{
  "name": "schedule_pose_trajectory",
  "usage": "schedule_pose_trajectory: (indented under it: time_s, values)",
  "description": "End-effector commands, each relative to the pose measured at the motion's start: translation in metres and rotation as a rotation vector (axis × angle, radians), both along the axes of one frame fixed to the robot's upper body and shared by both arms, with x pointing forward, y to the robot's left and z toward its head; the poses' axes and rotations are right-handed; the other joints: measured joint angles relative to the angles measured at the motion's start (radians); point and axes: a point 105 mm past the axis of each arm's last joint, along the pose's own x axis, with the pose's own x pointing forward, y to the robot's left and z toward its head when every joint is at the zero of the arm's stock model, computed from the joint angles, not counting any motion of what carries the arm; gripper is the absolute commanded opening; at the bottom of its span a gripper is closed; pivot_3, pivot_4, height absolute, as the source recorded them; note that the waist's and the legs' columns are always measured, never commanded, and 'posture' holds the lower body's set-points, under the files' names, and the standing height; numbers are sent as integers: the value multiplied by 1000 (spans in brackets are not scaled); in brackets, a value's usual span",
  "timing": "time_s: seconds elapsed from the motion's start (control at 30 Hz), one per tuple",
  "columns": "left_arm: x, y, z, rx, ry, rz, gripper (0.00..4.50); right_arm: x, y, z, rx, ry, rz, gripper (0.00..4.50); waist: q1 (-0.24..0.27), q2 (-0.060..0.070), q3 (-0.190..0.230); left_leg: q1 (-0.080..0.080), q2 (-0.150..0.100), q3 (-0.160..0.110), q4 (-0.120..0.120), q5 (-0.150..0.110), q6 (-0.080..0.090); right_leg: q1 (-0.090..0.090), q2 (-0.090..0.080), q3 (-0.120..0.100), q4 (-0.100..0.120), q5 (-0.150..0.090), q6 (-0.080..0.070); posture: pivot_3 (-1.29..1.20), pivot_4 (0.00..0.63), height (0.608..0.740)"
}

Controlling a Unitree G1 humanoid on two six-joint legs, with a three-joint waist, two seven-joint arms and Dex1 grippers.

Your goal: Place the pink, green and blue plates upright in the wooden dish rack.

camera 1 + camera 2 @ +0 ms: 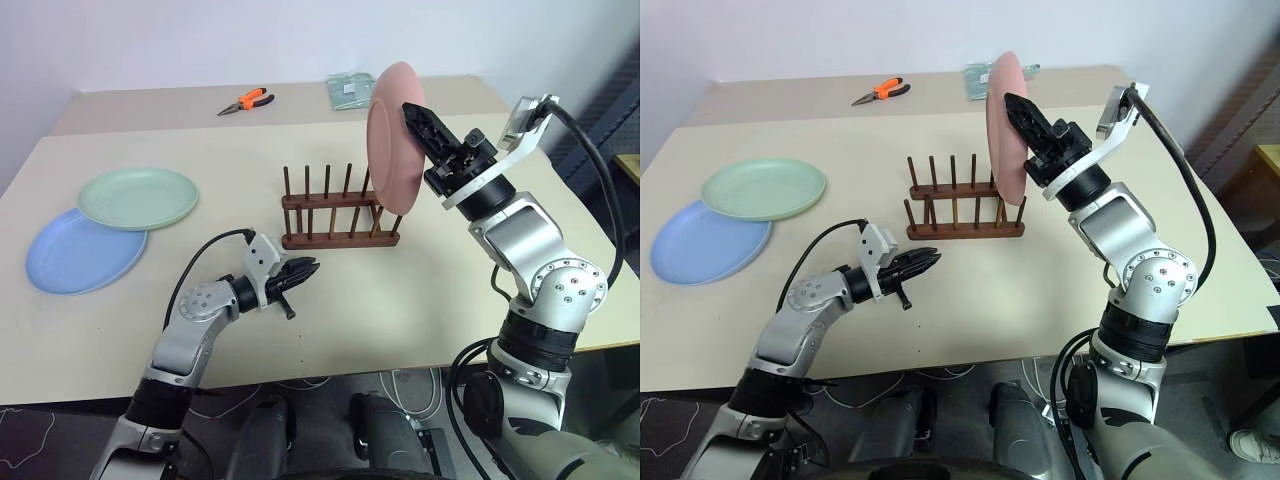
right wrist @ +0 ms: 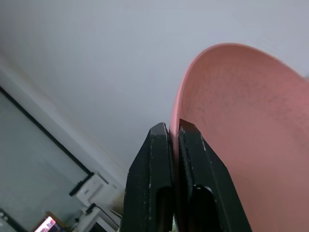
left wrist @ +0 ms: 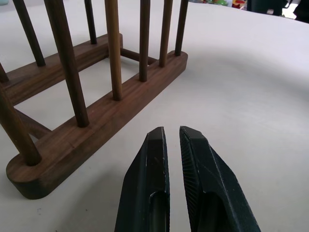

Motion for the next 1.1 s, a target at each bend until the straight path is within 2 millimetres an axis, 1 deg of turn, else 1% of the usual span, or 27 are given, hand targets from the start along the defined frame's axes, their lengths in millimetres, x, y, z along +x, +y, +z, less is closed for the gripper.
schedule_pose_trajectory:
  time_s: [0.03, 0.07, 0.1, 0.13, 0.17, 0.2, 0.27, 0.3, 0.4, 0.43, 0.5, 0.53, 0.57, 0.6, 0.63, 0.67, 0.73, 0.77, 0.83, 0.87, 0.9, 1.03, 1.1]
  values:
    - [-4, -2, 12, -21, -42, -24, 438, 7, -8, 6, 37, 7, -34, 326, 0, 0, 0, 0, 0, 0, 0, 0, 0, 0, 0, 0, 0, 0, 0, 0, 150, 738]
    - [-5, -2, 11, -26, -28, -27, 438, 8, -10, 5, 37, 11, -41, 684, 0, 1, 0, 0, 0, 0, 0, 0, 0, 0, 0, 0, 0, 0, 0, 0, 150, 738]
    - [-5, -2, 10, -33, -15, -29, 438, 10, -11, 5, 32, 11, -50, 943, 0, 1, 1, 0, 0, 0, 0, 0, 0, 0, 0, 0, 0, 0, 0, 0, 150, 738]
    - [-6, -2, 10, -35, -11, -31, 692, 11, -13, 5, 24, 7, -66, 1398, 0, 1, 1, 0, 0, 0, 0, 0, 0, -1, 0, 0, 0, 0, 0, 0, 150, 738]
    - [-6, -1, 10, -39, -1, -30, 985, 13, -15, 6, 10, -1, -82, 1945, 0, 1, 1, -1, 0, 0, 0, 0, 0, -1, 0, 0, 0, 0, 0, 0, 150, 738]
    - [-6, -1, 10, -45, 5, -29, 1307, 14, -17, 7, -42, -23, -115, 2433, 0, 1, 1, -1, 0, 0, 0, 0, 0, -1, 0, 0, 0, 0, 0, 0, 150, 738]
    - [-7, 1, 11, -52, 13, -29, 2277, 16, -20, 10, -171, -83, -183, 3430, 0, 1, 1, -2, 0, 1, 0, 0, 0, -2, 0, 0, 0, 0, 0, 0, 150, 738]
    - [-7, 2, 12, -59, 14, -24, 2690, 16, -22, 12, -243, -120, -220, 3449, 0, 2, 1, -2, 0, 1, 0, 0, 0, -2, 0, 0, 0, 0, 0, 0, 150, 738]
    - [5, 15, 24, -102, -14, 70, 4342, 20, -37, 20, -464, -241, -378, 3449, 1, 2, 1, -2, 0, 1, 0, 0, 0, -2, 1, 0, -1, 0, 0, 0, 150, 738]
    - [11, 22, 30, -120, -35, 120, 4470, 21, -42, 25, -531, -281, -430, 3449, 1, 1, 1, -2, 0, 1, 0, 0, 0, -2, 1, 0, -1, 0, 0, 0, 150, 738]
    - [28, 46, 48, -196, -83, 276, 4470, 19, -46, 36, -679, -397, -482, 3449, 2, 2, 2, -3, 0, 1, 0, 0, 0, -3, 1, 0, -1, 0, 0, 0, 150, 738]
    - [39, 64, 59, -223, -127, 394, 4470, 13, -39, 41, -747, -470, -462, 3449, 2, 1, 2, -4, 0, 1, 1, 0, 0, -4, 1, 0, -1, 0, 0, 0, 150, 738]
    - [47, 81, 69, -248, -169, 510, 4500, 7, -30, 44, -821, -543, -433, 4013, 2, 1, 2, -5, 0, 1, 1, 0, 0, -4, 1, 0, -1, 0, 1, 0, 150, 738]
    - [54, 99, 78, -269, -209, 623, 4500, 1, -20, 44, -885, -606, -396, 4359, 0, 1, 2, -5, 0, 1, 2, 0, 0, -4, 2, 0, -1, 0, 1, 0, 150, 738]
    - [60, 123, 88, -298, -242, 774, 4500, -5, -7, 42, -948, -666, -347, 4474, -1, 0, 3, -5, 0, 1, 1, 0, 0, -4, 2, 0, -1, 1, 2, 0, 150, 738]
    - [64, 149, 99, -339, -270, 939, 4500, -11, 6, 38, -994, -713, -296, 4474, -1, 0, 3, -5, 1, 1, 1, 0, 0, -4, 3, 0, -1, 2, 5, 0, 150, 738]
    - [62, 191, 110, -388, -298, 1207, 4500, -19, 26, 30, -1047, -776, -223, 4474, -3, -3, 4, -5, 1, 1, 1, 0, 0, -4, 4, 0, -1, 3, 5, 0, 150, 738]
    - [58, 210, 112, -405, -295, 1341, 4500, -22, 34, 25, -1061, -798, -192, 4474, -2, -3, 5, -5, 2, 0, 1, 0, 0, -4, 4, 0, 0, 3, 5, 0, 150, 738]
    - [50, 237, 107, -488, -229, 1536, 4500, -25, 44, 17, -1062, -807, -152, 4474, 1, -4, 5, -5, 2, 0, 1, 0, 0, -4, 4, -1, 0, 3, 6, 0, 150, 738]
    - [46, 246, 104, -529, -198, 1595, 4500, -25, 46, 14, -1066, -808, -143, 4474, 3, -4, 5, -5, 1, 1, 1, 0, 0, -4, 3, -1, 0, 4, 7, 0, 150, 738]
    - [44, 251, 103, -554, -180, 1617, 4500, -25, 49, 9, -1073, -808, -130, 4474, 5, -5, 5, -6, 1, 1, 2, 0, 0, -4, 2, -1, -1, 4, 7, 0, 150, 738]
    - [44, 253, 94, -702, -69, 1590, 4500, -27, 56, 0, -1064, -805, -80, 4474, 22, -9, 6, -7, -1, 0, 3, 0, 0, -4, 0, -2, -1, 4, 8, 0, 150, 738]
    - [41, 259, 87, -765, -15, 1615, 4500, -28, 57, -3, -1062, -805, -69, 4474, 27, -10, 7, -8, -1, -1, 4, 0, 0, -4, 0, -2, -2, 4, 8, 0, 150, 738]
